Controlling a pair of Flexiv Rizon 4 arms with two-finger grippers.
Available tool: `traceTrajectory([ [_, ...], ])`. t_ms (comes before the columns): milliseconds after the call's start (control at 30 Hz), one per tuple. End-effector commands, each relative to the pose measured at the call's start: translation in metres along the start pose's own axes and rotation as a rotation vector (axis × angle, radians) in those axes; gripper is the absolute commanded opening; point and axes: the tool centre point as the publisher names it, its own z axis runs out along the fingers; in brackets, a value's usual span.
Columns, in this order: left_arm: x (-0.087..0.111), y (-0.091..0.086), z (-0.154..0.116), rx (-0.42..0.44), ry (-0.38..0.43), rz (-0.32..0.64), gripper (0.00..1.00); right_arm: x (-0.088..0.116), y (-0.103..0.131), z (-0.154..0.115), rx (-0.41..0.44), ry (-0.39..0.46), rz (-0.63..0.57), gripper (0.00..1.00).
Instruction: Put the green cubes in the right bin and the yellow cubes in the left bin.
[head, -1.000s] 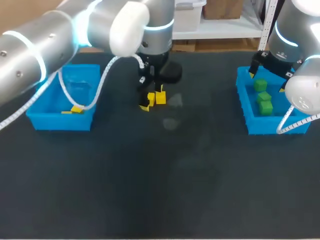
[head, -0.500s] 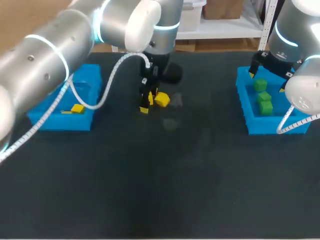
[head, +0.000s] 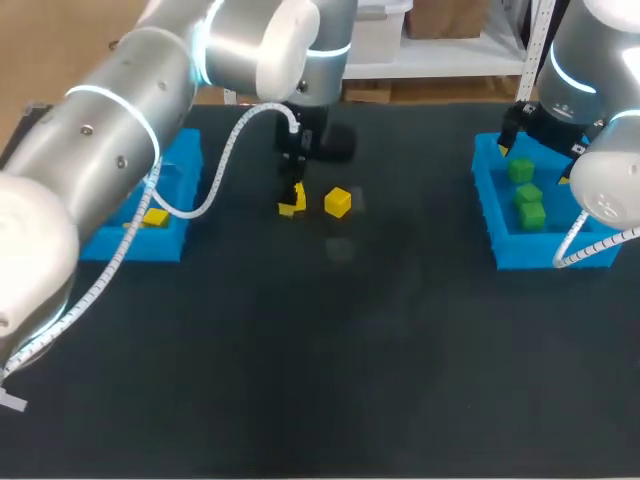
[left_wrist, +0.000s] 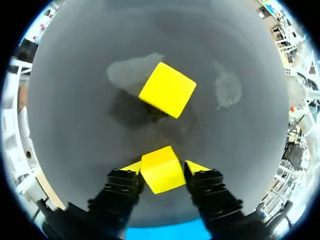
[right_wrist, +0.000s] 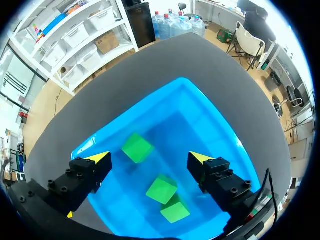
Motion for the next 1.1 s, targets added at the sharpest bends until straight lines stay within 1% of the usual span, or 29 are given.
traceTrajectory([
  [33,0.002,0.007,-0.007,0.119,-0.02,-0.023,0.0,0.0,0.0,0.0,-0.001,0.0,0.0,1.0],
  [133,0.003,0.007,-0.017,0.084,-0.052,-0.055,0.0,0.0,0.0,0.0,-0.001,0.0,0.0,1.0],
  [200,0.005,0.006,-0.027,0.061,-0.093,-0.072,0.0,0.0,0.0,0.0,-0.001,0.0,0.0,1.0],
  [267,0.006,0.003,-0.04,0.041,-0.148,-0.088,0.0,0.0,0.0,0.0,-0.001,0.0,0.0,1.0],
  [367,0.011,-0.001,-0.066,0.018,-0.261,-0.129,0.0,0.0,0.0,0.0,-0.001,0.0,0.0,1.0],
  [400,0.014,-0.002,-0.075,0.002,-0.294,-0.142,0.0,0.0,0.0,0.0,-0.001,0.0,0.0,1.0],
  [467,0.026,-0.001,-0.093,-0.037,-0.361,-0.2,0.0,0.0,0.0,0.0,-0.001,0.0,0.0,1.0],
  [567,0.05,0.0,-0.111,-0.102,-0.415,-0.284,0.0,0.0,0.0,0.0,-0.001,0.0,0.0,1.0],
  [633,0.067,0.0,-0.119,-0.144,-0.431,-0.34,0.0,0.0,0.0,0.0,-0.001,0.0,0.0,1.0],
  [700,0.085,-0.004,-0.123,-0.173,-0.426,-0.387,0.0,0.0,0.0,0.0,-0.001,0.0,0.0,1.0],
  [767,0.101,-0.009,-0.123,-0.186,-0.42,-0.44,0.0,0.0,0.0,0.0,-0.001,0.0,0.0,1.0],
  [900,0.128,-0.024,-0.114,-0.189,-0.388,-0.521,0.0,0.0,0.0,0.0,-0.001,0.0,0.0,1.0],
  [1100,0.16,-0.047,-0.09,-0.175,-0.347,-0.648,0.0,0.0,0.0,0.0,-0.001,0.0,0.0,1.0],
])
